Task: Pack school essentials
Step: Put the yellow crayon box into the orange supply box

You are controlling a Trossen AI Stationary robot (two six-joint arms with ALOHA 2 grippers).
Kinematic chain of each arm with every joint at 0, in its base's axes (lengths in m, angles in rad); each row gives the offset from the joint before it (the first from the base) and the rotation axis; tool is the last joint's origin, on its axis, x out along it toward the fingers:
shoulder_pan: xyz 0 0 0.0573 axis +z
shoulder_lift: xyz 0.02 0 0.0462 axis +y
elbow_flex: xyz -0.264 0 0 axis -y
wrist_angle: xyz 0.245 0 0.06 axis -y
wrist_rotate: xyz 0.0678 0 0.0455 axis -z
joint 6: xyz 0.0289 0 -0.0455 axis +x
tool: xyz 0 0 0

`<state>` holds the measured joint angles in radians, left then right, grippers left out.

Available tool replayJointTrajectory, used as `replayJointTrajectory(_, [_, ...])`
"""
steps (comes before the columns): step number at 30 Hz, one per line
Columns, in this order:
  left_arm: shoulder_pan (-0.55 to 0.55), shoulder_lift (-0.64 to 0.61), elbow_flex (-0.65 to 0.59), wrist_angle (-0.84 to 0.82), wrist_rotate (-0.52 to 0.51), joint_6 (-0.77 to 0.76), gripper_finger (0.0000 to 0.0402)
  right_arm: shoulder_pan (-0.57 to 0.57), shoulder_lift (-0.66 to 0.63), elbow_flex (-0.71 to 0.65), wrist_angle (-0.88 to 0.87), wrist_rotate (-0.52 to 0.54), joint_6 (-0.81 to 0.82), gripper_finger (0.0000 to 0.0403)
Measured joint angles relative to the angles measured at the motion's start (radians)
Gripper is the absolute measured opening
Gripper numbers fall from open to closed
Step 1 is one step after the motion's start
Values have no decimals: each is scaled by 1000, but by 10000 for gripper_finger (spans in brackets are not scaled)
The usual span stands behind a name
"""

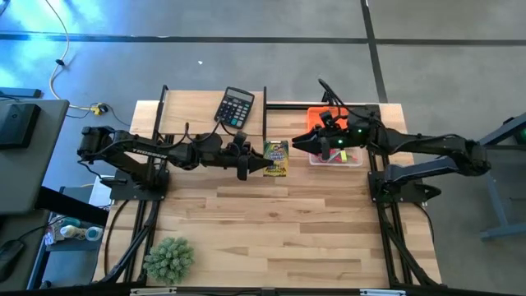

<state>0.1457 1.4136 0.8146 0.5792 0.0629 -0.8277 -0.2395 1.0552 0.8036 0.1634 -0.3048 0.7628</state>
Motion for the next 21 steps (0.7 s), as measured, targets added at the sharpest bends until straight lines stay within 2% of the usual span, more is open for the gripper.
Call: replayJointTrajectory(21, [32,0,0,2,8,28,94,79,125,0,65,27,-11,206])
